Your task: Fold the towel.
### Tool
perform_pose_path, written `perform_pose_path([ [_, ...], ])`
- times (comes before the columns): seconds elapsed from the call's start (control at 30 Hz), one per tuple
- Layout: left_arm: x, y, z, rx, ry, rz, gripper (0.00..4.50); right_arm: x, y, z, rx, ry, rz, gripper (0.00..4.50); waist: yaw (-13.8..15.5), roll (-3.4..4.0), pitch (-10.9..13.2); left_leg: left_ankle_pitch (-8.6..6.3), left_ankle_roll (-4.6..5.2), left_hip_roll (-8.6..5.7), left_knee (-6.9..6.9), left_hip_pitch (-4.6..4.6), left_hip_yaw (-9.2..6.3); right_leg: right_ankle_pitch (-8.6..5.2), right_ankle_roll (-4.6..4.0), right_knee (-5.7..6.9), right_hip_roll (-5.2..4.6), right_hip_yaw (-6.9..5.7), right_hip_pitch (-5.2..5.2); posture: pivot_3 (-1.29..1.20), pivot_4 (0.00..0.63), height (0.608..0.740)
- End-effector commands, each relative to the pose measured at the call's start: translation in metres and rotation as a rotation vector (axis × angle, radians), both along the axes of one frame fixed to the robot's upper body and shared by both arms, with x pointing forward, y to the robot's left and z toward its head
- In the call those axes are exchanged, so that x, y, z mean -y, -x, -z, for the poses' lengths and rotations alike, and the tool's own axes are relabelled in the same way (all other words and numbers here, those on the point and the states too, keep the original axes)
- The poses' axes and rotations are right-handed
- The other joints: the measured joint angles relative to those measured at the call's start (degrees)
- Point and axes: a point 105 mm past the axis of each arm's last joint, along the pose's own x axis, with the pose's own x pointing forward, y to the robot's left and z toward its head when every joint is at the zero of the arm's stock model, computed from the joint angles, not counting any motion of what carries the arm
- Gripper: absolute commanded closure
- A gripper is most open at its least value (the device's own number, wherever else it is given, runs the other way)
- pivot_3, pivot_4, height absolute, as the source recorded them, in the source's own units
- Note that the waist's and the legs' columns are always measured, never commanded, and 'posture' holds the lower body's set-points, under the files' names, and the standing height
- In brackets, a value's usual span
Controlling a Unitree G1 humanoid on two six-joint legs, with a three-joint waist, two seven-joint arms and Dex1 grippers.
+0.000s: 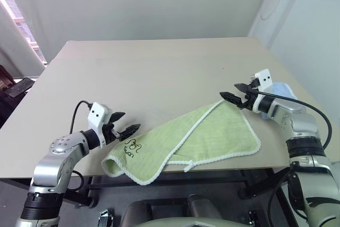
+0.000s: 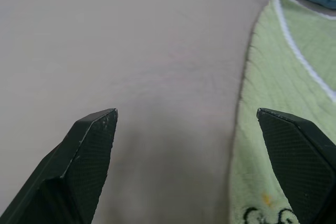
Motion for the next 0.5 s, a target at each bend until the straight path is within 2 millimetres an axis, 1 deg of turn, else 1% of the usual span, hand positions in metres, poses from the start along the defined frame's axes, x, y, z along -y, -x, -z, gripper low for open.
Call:
perform_pose_path([
  [0.03,0.013,0.002,-0.011,0.056,-0.005,0.054,0.00,0.003,-0.007,-0.007,0.000,0.040,-0.015,0.06,0.0,0.00,0.0,0.00,0.00,0.00,0.00,0.00,0.00,0.00,0.00,0.00,0.01,0.00,0.00,0.00,0.000,0.729],
  [0.13,0.017,0.005,-0.010,0.052,0.000,0.077,0.00,0.006,-0.008,-0.002,-0.018,0.062,-0.027,0.06,0.0,0.01,0.0,0.00,0.00,0.00,-0.02,-0.01,-0.01,0.00,0.01,0.00,0.02,0.00,-0.01,0.00,0.000,0.729],
  [0.27,0.018,0.007,-0.012,0.056,-0.019,0.107,0.00,0.011,-0.011,0.012,-0.046,0.128,-0.020,0.06,0.0,0.01,0.0,0.00,0.00,0.00,0.01,0.00,-0.01,0.01,0.02,0.01,0.02,0.00,0.01,0.00,0.000,0.729],
  [0.5,0.020,0.005,-0.014,0.070,-0.025,0.119,0.00,0.016,-0.021,0.017,-0.054,0.162,0.032,0.06,-0.1,0.02,0.0,0.00,0.01,0.00,0.05,0.02,0.00,0.01,0.03,0.04,0.02,0.01,0.02,0.00,0.000,0.729],
])
